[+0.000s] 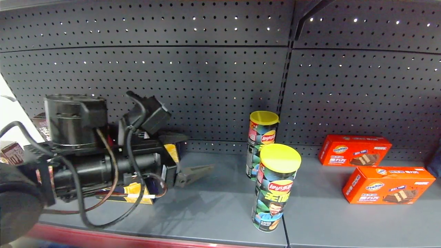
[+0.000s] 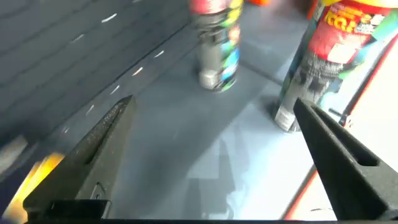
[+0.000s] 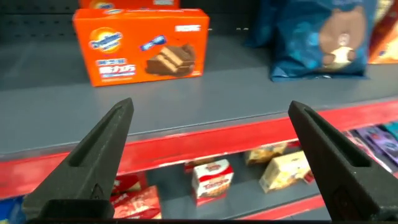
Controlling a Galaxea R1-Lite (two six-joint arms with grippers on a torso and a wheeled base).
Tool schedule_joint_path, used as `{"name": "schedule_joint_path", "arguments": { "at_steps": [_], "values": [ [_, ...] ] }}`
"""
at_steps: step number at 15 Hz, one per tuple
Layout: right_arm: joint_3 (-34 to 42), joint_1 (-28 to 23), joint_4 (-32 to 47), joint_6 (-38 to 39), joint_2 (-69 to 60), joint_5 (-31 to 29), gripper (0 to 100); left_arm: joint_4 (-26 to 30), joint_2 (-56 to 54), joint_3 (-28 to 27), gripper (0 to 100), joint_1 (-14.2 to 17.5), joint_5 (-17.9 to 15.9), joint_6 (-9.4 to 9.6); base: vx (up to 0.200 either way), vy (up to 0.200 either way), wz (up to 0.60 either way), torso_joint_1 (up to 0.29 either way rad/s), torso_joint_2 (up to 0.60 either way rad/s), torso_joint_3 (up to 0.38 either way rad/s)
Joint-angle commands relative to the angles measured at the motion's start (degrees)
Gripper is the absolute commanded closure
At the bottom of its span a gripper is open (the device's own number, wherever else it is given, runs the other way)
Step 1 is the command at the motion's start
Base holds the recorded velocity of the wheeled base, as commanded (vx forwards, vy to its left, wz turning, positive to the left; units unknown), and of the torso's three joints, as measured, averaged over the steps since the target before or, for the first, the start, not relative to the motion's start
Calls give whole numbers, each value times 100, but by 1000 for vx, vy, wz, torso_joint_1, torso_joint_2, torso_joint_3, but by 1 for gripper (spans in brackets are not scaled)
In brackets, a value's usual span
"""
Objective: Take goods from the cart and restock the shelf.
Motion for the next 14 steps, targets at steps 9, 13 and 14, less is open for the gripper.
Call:
{"name": "schedule_joint_path", "arguments": {
  "at_steps": [9, 13, 14],
  "values": [
    [-3094, 3225, -138, 98, 5263, 1084, 0, 762, -2394, 1575, 0, -235, 2066, -559, 0, 0, 0, 0, 0, 0],
    [-3146, 4588, -797, 458, 6722, 275, 0, 762, -2245, 1593, 0, -191, 2259, -559, 0, 0, 0, 0, 0, 0],
    [-3164, 4631, -797, 458, 6828, 267, 0, 762, -2245, 1601, 0, -164, 2259, -559, 0, 0, 0, 0, 0, 0]
  ]
}}
